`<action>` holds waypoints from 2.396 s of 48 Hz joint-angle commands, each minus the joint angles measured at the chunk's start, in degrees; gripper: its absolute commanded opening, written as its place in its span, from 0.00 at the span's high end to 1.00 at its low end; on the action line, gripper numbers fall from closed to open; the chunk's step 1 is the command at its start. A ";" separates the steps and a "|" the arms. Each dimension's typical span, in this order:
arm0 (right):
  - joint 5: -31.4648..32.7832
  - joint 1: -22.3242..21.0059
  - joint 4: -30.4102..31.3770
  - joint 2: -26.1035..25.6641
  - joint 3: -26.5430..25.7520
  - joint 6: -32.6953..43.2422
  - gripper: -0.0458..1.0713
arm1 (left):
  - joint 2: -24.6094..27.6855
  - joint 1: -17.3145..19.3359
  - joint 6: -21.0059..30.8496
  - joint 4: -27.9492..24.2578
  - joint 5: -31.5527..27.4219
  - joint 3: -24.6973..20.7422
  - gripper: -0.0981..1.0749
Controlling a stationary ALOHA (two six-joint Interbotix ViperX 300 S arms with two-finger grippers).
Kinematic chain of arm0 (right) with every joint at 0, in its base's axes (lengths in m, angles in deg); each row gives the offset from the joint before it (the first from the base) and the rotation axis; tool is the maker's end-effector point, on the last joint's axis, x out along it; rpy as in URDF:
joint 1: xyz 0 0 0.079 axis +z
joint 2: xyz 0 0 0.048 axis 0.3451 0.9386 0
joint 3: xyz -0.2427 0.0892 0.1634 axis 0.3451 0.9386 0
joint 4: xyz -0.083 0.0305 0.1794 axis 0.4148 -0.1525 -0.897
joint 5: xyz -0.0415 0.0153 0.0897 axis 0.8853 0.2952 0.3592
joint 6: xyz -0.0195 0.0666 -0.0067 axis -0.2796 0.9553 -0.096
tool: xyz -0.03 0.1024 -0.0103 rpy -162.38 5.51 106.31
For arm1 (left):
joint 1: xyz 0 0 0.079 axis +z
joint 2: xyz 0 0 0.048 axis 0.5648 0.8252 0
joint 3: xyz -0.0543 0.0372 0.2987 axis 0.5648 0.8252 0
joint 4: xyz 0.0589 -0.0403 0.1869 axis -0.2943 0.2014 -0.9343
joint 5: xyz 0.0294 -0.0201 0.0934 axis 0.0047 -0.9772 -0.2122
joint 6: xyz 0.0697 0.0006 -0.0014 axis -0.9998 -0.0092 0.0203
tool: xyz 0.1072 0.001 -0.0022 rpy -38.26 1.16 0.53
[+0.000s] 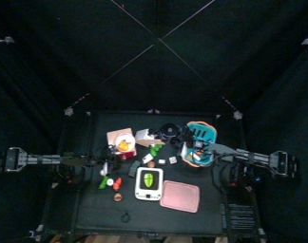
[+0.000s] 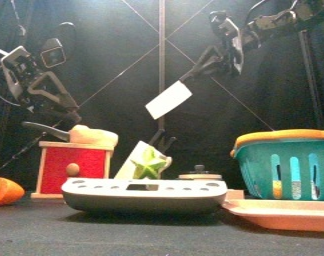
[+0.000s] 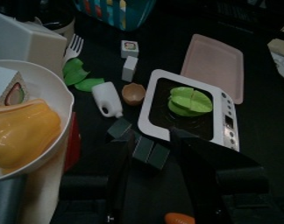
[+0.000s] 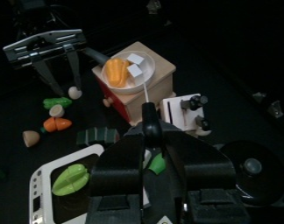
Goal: Grab cleaver with other hand
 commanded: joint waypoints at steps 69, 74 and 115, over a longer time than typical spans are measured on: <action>-33.31 12.57 0.62 7.91 5.80 -0.53 0.60 | 11.60 -5.63 -31.99 18.72 26.81 -7.65 0.25; -33.31 12.57 1.32 7.91 5.80 -0.35 0.60 | 12.57 -5.63 -31.99 18.72 27.77 -7.91 0.25; -33.31 12.66 1.67 7.91 6.24 -0.26 0.60 | 14.50 -4.92 -32.08 18.63 29.71 -8.17 0.56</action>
